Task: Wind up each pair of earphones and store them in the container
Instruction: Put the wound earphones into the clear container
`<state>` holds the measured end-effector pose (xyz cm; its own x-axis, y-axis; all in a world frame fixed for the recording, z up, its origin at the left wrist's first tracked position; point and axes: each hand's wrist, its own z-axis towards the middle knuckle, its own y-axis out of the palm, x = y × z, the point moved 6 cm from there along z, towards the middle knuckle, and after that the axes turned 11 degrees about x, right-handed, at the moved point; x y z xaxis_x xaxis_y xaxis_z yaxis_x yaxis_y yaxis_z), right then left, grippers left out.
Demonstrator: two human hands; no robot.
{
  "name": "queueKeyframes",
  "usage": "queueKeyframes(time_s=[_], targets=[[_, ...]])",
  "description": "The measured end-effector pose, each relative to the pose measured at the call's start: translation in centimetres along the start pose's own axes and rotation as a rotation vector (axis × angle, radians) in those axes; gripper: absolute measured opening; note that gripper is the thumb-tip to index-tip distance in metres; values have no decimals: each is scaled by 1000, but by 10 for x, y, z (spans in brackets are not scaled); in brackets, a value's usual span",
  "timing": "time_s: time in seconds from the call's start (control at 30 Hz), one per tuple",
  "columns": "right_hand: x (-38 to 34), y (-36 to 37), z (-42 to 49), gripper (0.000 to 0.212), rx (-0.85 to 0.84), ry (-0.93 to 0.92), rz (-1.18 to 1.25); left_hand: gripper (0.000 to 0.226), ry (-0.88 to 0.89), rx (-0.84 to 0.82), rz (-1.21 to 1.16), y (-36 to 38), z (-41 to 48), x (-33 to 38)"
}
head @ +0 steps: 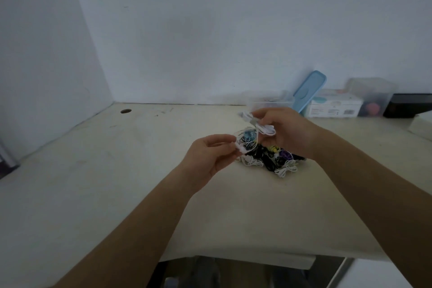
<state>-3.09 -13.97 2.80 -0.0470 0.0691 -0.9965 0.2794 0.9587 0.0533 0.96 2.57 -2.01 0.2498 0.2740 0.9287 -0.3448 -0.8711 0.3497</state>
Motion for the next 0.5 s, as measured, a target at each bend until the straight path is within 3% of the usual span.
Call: queueKeyframes(time_s=[0.07,0.2,0.3,0.4,0.5], targets=[[9,-5,-3,26,15,-5,-197,11,82,24,215,-11,-2,4],[26,-2,-13,24,-119,-2,-591,11,231,40,601,-20,-3,5],[31,1,-15,22,-166,-77,-910,10,258,52,622,-20,-1,5],[25,-1,-9,15,-88,-261,-1283,8,233,38,593,-16,1,5],[11,2,-9,13,66,-466,-1284,6,183,14,534,-11,4,6]])
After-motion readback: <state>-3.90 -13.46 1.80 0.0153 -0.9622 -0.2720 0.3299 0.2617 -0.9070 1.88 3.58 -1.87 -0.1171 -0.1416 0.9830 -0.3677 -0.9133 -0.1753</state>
